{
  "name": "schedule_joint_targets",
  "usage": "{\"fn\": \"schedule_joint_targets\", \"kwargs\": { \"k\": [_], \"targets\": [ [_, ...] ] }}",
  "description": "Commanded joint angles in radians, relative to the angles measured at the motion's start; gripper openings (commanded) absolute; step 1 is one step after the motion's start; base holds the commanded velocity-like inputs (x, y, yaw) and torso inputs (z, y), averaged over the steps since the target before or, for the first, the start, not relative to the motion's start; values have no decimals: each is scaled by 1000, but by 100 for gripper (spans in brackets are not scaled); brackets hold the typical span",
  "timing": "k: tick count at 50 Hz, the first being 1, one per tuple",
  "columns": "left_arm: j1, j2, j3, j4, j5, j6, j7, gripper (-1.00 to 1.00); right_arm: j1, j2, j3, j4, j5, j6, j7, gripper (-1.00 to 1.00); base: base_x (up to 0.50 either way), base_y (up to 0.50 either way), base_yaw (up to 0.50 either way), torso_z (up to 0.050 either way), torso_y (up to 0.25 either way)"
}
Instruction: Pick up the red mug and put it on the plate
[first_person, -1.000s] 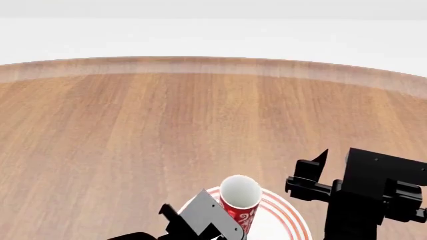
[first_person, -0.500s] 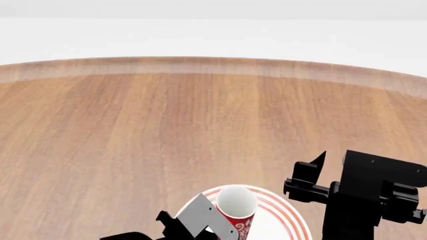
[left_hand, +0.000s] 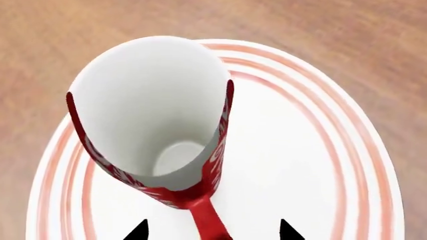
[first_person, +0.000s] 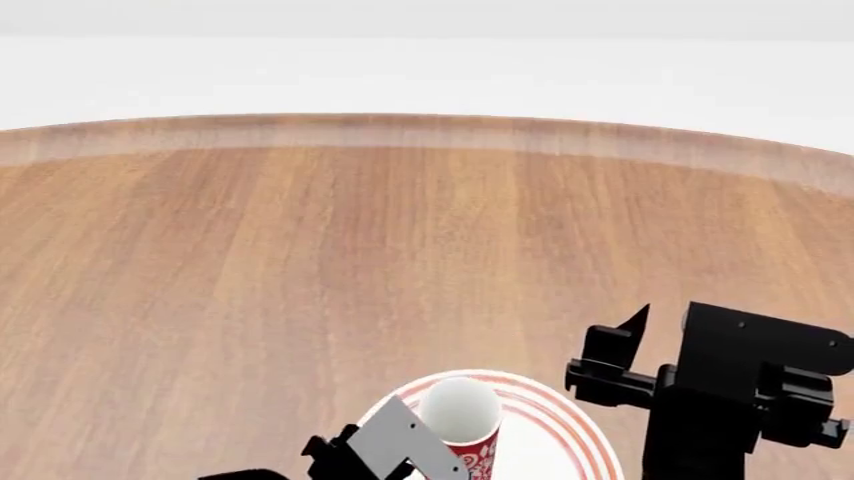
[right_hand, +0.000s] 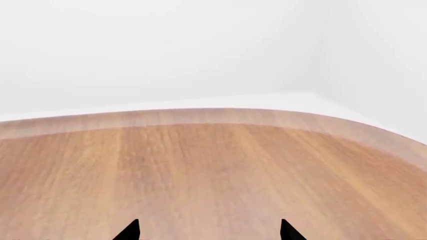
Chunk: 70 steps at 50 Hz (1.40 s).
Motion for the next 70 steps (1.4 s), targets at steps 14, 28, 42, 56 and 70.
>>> {"fn": "schedule_joint_targets", "kwargs": {
  "k": [14,28,42,56,70],
  "targets": [
    [13,0,6,-5,15,0,28,100,5,-1,-14,28,1,-16,3,100,0,0,0,0,0],
    [31,-129,20,220,37,-31,-95,100,7,1,-19,38,3,-17,8,100,0,0,0,0,0],
    [-56,-540,-38,1039,-65,-88,-344,100,7,-5,-36,49,-2,-27,14,100,0,0,0,0,0],
    [-98,-698,-180,1228,-134,23,-423,100,-8,4,-50,-15,11,-47,-7,100,0,0,0,0,0],
    [-22,-645,-303,1139,51,216,-806,100,-48,39,-105,-225,7,-135,-72,100,0,0,0,0,0]
  ]
}}
